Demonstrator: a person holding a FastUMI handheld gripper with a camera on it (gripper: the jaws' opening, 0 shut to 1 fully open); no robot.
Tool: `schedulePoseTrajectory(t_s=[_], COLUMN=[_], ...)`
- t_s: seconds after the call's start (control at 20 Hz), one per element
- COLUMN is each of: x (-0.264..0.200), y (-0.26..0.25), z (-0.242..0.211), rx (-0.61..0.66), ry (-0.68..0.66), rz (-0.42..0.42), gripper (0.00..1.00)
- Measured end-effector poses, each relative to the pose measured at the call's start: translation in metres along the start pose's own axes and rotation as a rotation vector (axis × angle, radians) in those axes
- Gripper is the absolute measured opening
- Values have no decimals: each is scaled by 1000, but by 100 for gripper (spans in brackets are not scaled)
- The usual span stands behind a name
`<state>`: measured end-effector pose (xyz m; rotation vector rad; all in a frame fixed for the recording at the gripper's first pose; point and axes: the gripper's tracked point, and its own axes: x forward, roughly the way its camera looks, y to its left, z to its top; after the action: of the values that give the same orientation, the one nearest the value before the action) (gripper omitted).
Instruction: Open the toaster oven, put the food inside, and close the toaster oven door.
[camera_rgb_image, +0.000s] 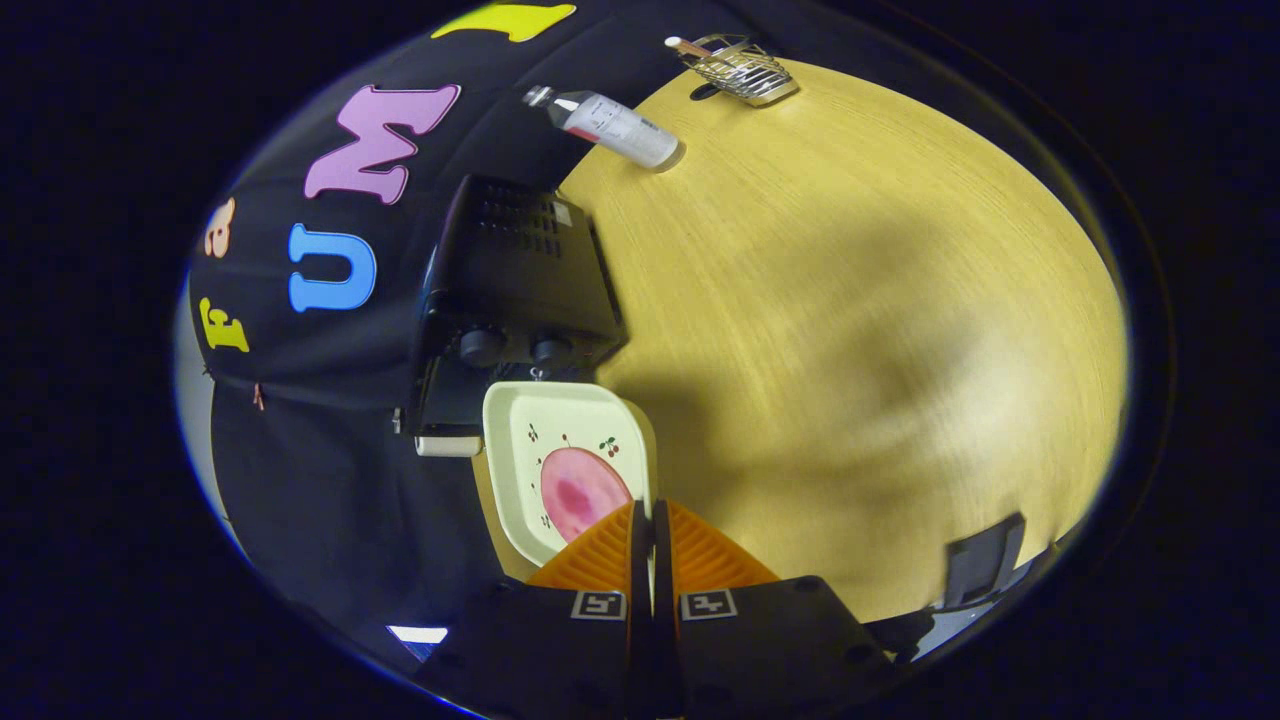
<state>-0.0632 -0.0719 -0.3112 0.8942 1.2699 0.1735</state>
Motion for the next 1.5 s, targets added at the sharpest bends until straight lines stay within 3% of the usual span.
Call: schedulePoseTrajectory(t_s=[0.2, 0.45, 0.95, 1.15, 1.5], x=[30, 76, 128, 160, 193], y=[50, 81, 130, 160, 174], z=[-34, -53, -20, -9, -4], rx=[38, 160, 390, 504, 675], ry=[-4, -56, -276, -345, -455], rz=[23, -6, -102, -86, -136], gripper=[5, 5, 5, 5, 5])
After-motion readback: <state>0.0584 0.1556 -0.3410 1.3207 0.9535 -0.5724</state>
